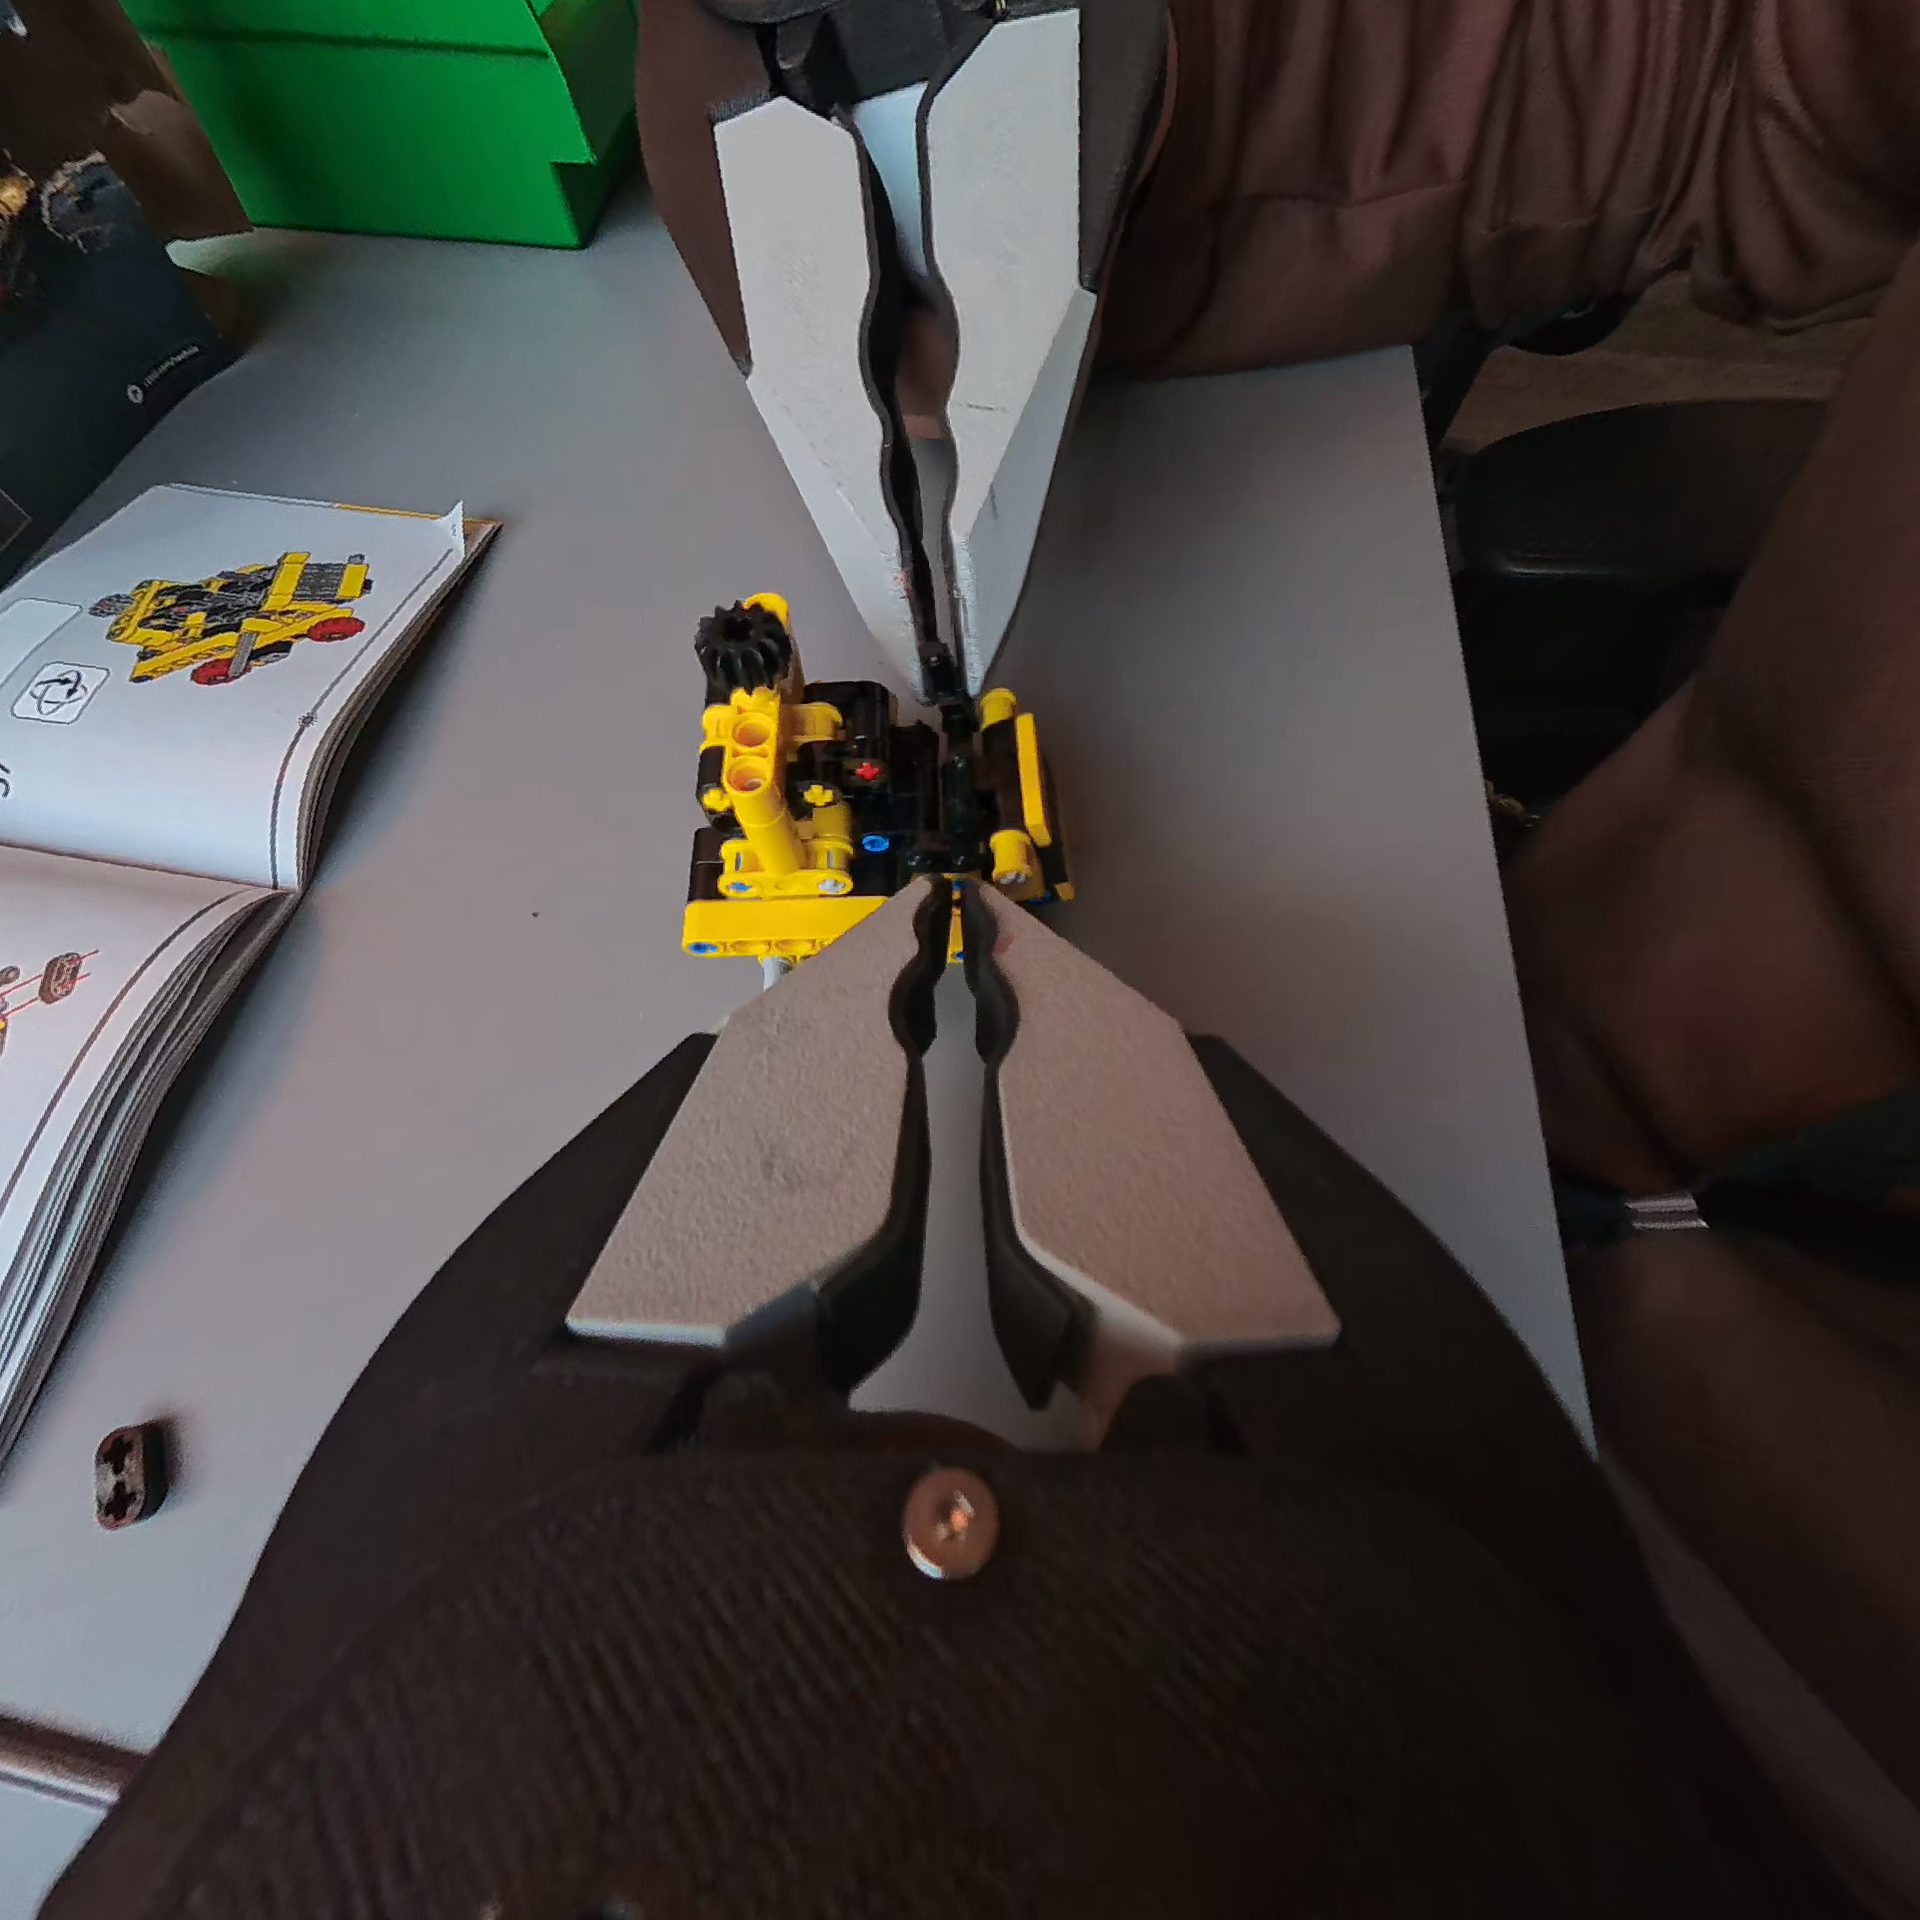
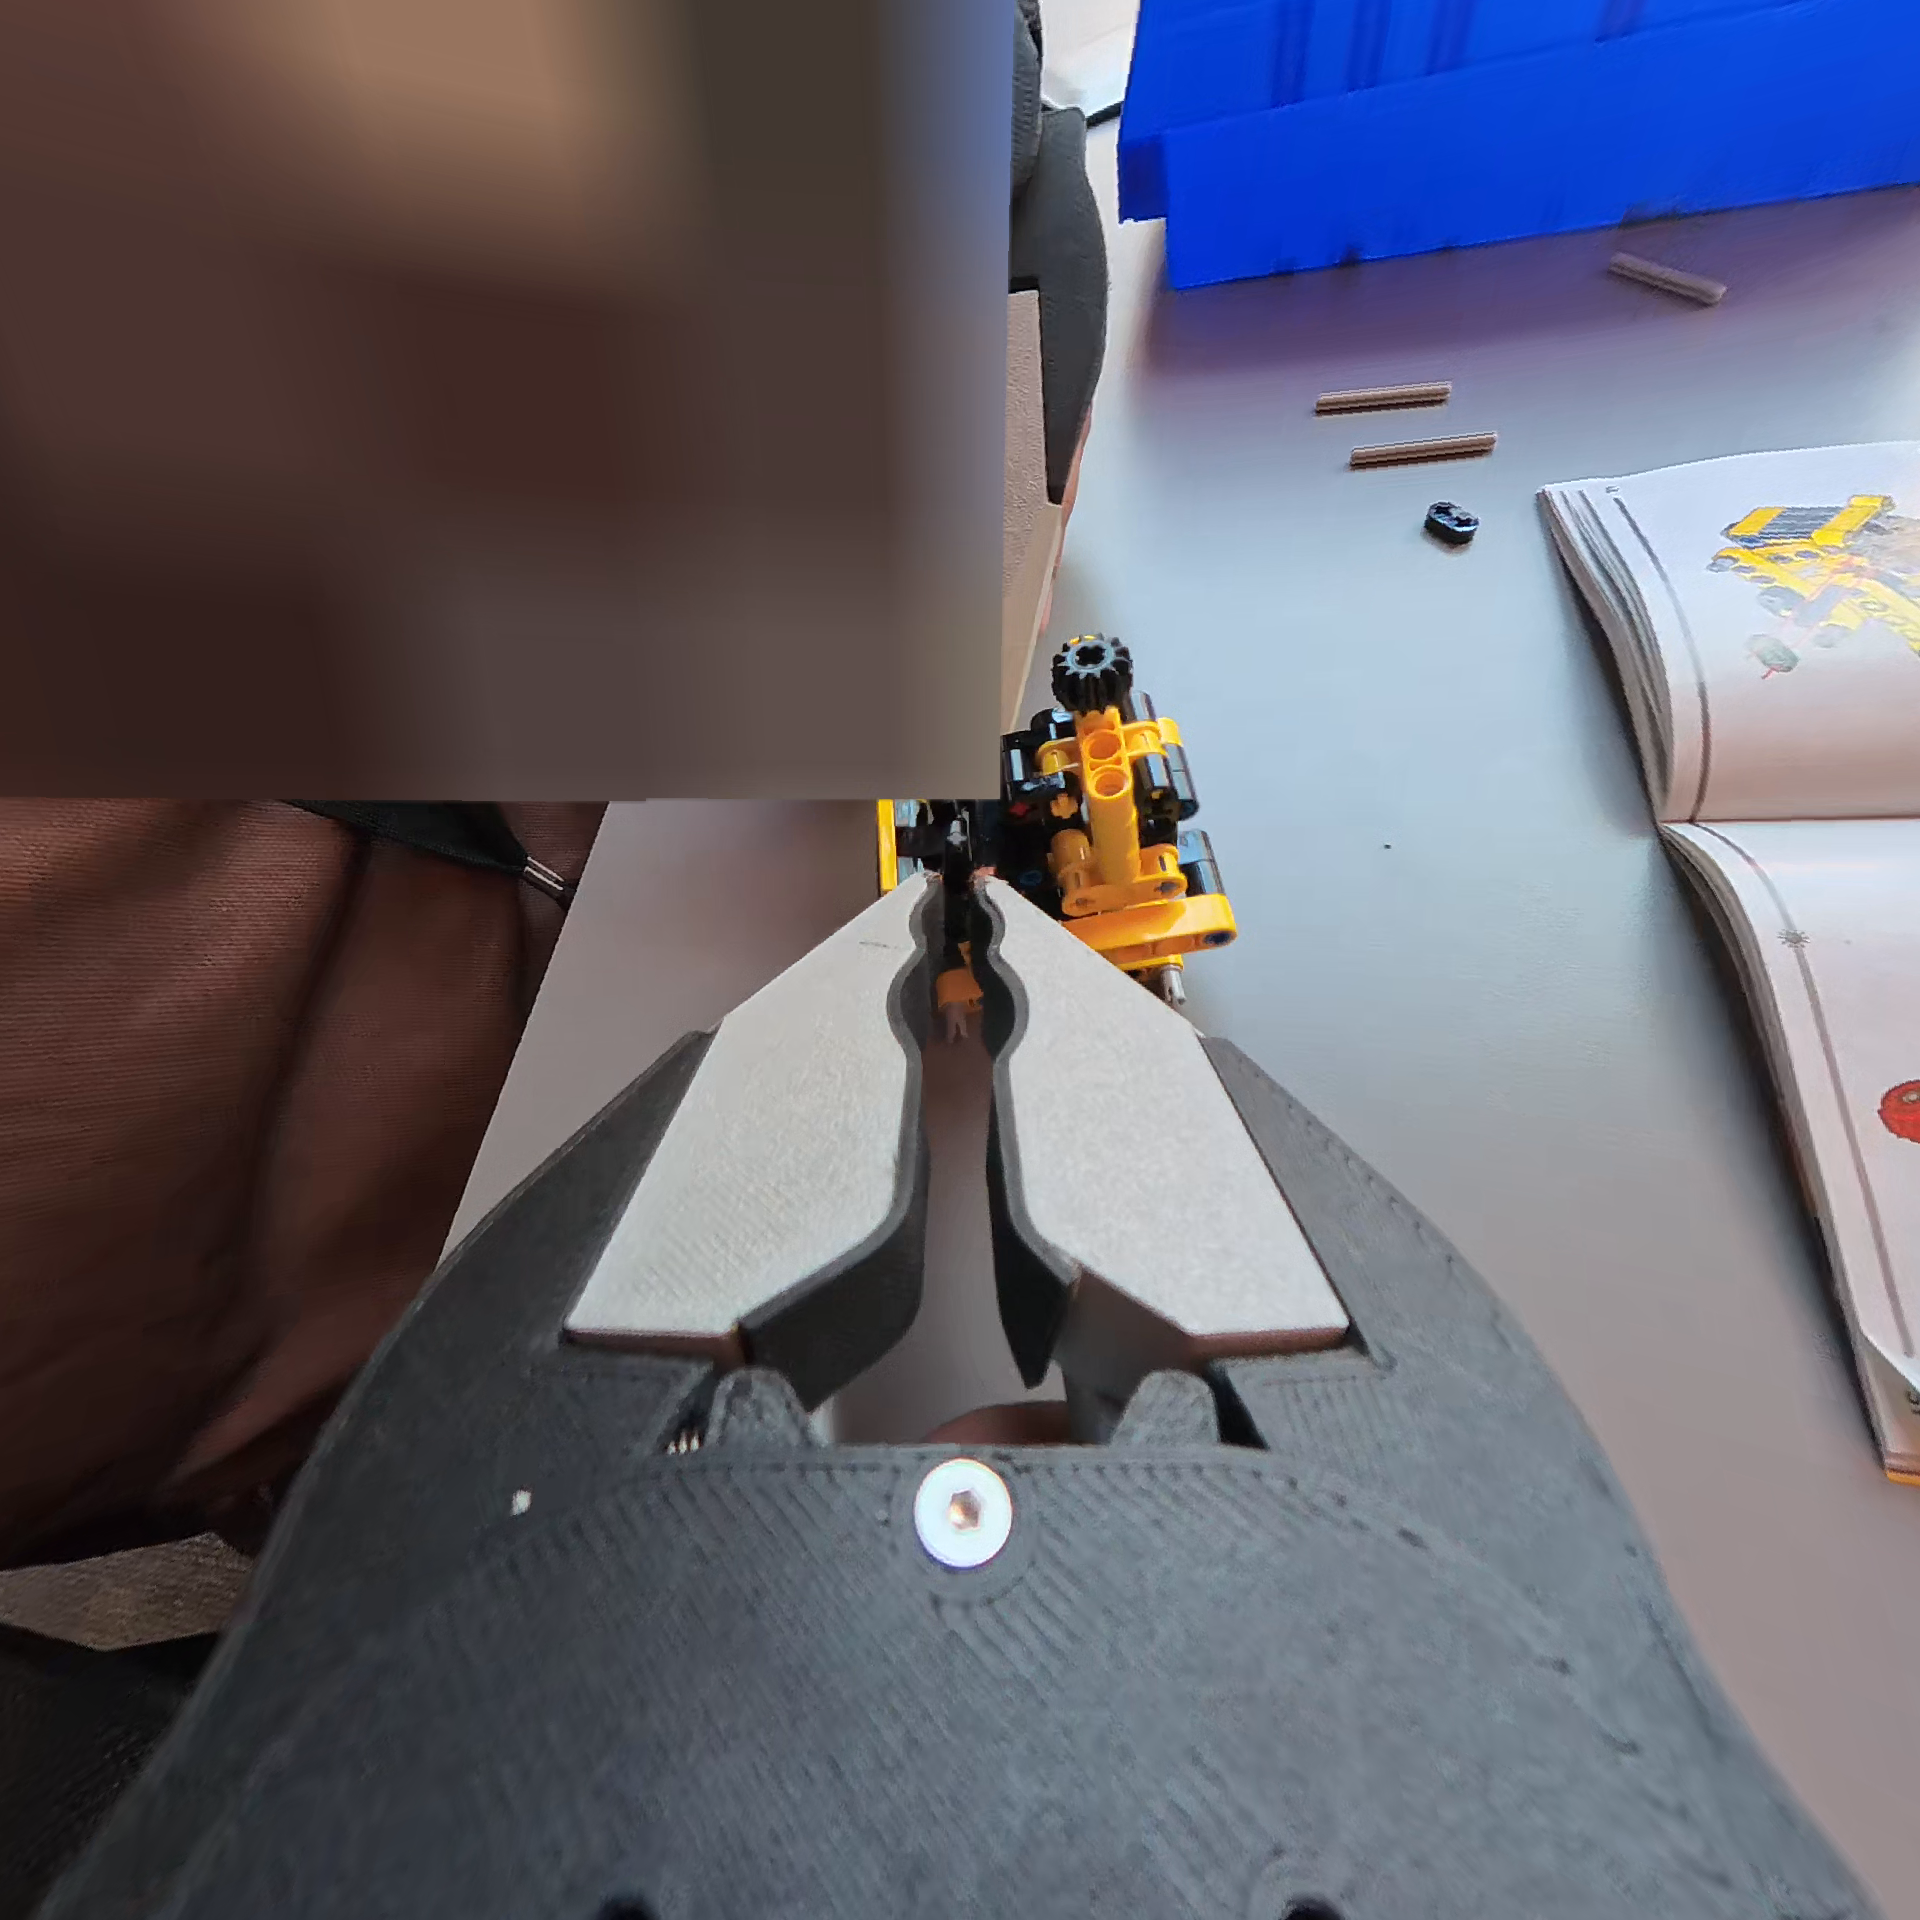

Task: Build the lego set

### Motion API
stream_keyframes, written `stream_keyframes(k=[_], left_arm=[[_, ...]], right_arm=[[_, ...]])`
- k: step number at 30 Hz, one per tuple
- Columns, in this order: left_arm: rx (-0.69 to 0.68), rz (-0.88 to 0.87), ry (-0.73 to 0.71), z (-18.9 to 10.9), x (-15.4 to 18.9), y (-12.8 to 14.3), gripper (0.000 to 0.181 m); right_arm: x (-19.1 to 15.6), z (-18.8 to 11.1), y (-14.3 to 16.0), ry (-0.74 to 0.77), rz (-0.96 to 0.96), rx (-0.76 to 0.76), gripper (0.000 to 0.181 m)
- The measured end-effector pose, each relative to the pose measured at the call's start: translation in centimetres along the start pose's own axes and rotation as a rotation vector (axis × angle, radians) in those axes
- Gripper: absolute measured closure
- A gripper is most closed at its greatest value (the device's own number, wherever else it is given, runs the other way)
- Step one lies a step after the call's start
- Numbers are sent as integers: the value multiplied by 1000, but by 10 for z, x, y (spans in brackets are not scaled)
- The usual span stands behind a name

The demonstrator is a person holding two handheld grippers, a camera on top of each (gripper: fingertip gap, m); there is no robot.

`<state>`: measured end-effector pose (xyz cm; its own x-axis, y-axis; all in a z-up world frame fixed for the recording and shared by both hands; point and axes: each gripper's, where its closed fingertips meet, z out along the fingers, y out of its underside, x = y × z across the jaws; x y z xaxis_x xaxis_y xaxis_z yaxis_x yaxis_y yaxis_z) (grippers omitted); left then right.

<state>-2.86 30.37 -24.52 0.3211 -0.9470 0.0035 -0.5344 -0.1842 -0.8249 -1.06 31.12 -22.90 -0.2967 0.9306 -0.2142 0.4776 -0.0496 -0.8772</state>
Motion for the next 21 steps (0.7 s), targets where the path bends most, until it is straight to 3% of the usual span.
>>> stream_keyframes(k=[17, 21], left_arm=[[17, 2, -21, -1, -3, -3, 181], [84, -3, -90, -14, -15, -15, 180]], right_arm=[[-4, -3, -1, 39, -82, 16, 180], [-6, -11, -14, 68, -115, 109, 180]])
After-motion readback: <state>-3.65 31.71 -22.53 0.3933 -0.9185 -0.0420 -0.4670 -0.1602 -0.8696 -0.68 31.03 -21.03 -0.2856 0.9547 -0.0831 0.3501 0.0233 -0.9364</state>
